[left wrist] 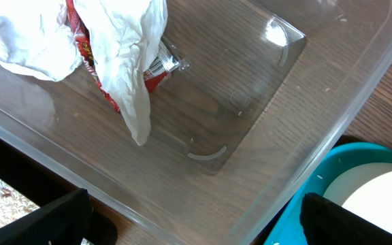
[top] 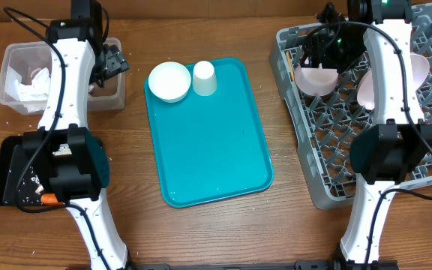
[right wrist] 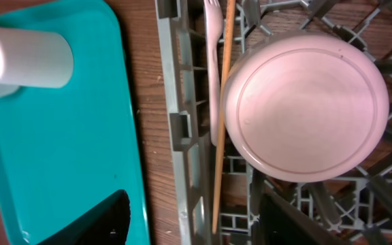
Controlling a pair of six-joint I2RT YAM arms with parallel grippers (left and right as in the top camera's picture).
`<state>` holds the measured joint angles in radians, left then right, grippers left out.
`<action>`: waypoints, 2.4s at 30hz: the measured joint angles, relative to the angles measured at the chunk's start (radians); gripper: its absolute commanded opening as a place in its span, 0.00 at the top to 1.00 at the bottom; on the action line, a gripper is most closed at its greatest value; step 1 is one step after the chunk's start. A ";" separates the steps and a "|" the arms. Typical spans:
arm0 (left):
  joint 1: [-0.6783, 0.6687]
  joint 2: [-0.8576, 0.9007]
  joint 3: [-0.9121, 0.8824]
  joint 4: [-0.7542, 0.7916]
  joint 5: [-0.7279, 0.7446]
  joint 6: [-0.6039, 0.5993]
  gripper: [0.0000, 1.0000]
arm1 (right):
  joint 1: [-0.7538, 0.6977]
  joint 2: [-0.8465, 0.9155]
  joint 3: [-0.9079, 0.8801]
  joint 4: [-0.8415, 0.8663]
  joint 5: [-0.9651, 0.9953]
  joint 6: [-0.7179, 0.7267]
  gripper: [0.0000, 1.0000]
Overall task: Sort waste into correct bins and load items into the dishwasher rack
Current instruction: 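Reach the right gripper to the white cup on the tray and grasp it, then carry the cup right and set it in the rack's right side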
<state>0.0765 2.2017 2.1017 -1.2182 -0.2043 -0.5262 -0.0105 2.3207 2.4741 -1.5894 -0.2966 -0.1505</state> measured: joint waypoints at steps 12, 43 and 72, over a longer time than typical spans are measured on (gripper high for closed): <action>0.000 0.000 0.000 0.000 0.000 0.000 0.00 | 0.199 0.000 0.010 0.130 -0.108 0.181 0.22; 0.000 0.000 0.000 0.000 0.000 0.000 0.00 | 0.543 0.049 -0.370 0.943 0.340 0.408 0.00; 0.000 0.000 0.000 0.000 0.000 0.000 0.00 | 0.565 0.116 -0.320 0.774 0.386 0.363 0.39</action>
<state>0.0765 2.2017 2.1021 -1.2182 -0.2043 -0.5262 0.5545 2.4367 2.1540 -0.8154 0.0891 0.2127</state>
